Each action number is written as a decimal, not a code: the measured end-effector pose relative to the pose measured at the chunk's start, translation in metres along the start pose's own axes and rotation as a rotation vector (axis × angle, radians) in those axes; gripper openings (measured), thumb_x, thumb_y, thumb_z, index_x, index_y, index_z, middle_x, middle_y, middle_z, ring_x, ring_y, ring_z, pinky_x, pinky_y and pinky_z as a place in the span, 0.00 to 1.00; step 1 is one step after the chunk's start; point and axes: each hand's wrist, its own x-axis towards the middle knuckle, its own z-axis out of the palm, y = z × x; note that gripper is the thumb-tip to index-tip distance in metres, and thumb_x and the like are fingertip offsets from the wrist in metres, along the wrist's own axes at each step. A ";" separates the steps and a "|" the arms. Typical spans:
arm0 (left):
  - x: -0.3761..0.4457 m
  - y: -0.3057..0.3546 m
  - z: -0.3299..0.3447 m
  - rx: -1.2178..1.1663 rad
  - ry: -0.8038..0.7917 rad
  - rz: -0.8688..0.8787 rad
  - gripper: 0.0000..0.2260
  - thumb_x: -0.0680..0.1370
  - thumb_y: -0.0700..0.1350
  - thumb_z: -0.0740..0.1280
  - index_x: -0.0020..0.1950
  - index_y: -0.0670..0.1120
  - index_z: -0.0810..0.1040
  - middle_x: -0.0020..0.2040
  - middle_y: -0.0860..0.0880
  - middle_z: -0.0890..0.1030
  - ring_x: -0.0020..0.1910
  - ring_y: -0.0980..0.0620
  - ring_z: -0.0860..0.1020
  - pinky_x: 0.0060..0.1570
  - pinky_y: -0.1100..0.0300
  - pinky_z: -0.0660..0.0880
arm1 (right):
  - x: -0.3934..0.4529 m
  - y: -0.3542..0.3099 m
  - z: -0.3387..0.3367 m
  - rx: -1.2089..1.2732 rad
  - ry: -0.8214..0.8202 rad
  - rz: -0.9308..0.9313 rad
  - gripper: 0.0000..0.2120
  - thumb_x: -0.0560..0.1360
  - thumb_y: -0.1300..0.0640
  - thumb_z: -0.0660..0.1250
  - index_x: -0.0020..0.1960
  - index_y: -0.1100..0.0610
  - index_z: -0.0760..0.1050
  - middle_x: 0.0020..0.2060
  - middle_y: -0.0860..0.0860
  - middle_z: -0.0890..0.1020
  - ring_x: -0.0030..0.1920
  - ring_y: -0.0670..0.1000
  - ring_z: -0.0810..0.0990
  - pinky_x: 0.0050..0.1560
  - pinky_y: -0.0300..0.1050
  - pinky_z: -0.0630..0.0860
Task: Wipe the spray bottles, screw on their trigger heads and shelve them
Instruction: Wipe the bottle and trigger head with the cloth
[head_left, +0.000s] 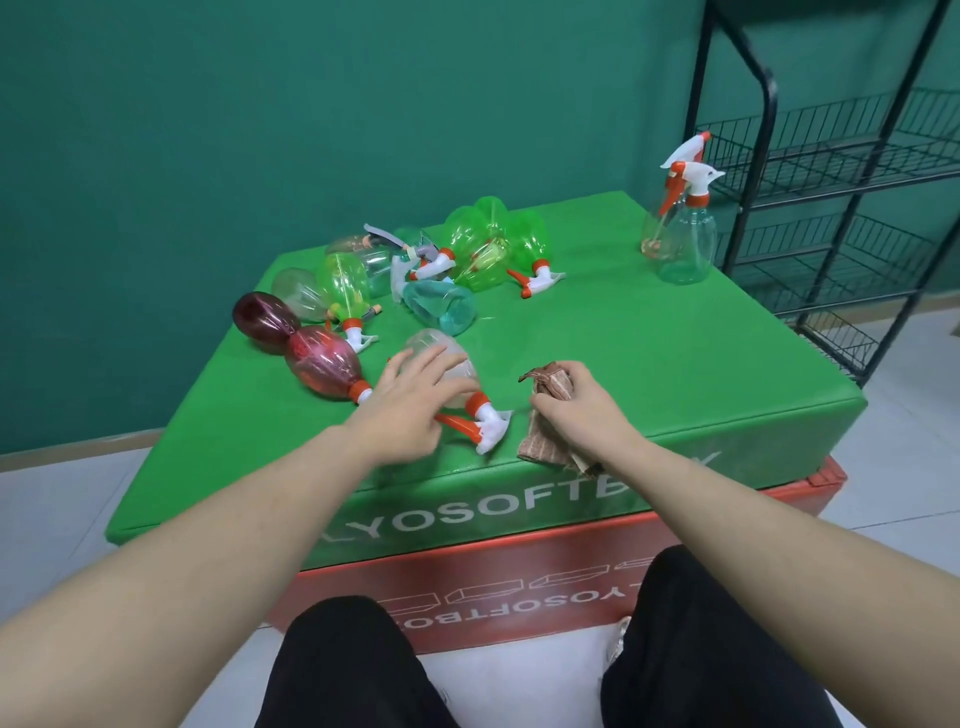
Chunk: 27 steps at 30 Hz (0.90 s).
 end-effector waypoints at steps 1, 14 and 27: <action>0.007 -0.003 -0.003 0.077 -0.046 0.032 0.36 0.73 0.36 0.65 0.78 0.59 0.64 0.83 0.52 0.53 0.83 0.50 0.44 0.80 0.43 0.36 | 0.001 0.000 0.000 0.005 -0.004 0.002 0.22 0.78 0.54 0.66 0.71 0.52 0.66 0.50 0.47 0.79 0.49 0.51 0.82 0.55 0.57 0.81; 0.028 0.001 -0.005 0.386 -0.083 0.090 0.29 0.78 0.45 0.67 0.78 0.61 0.65 0.79 0.52 0.64 0.79 0.46 0.57 0.76 0.34 0.54 | -0.005 0.004 -0.002 -0.025 -0.020 0.011 0.29 0.74 0.58 0.72 0.71 0.51 0.65 0.48 0.46 0.79 0.40 0.47 0.80 0.37 0.40 0.76; 0.008 -0.002 -0.009 0.461 -0.108 0.192 0.32 0.82 0.45 0.65 0.83 0.58 0.55 0.84 0.45 0.51 0.80 0.42 0.56 0.78 0.45 0.53 | -0.006 0.003 0.000 -0.003 0.000 0.053 0.25 0.76 0.60 0.70 0.68 0.55 0.62 0.46 0.48 0.78 0.41 0.51 0.82 0.43 0.49 0.81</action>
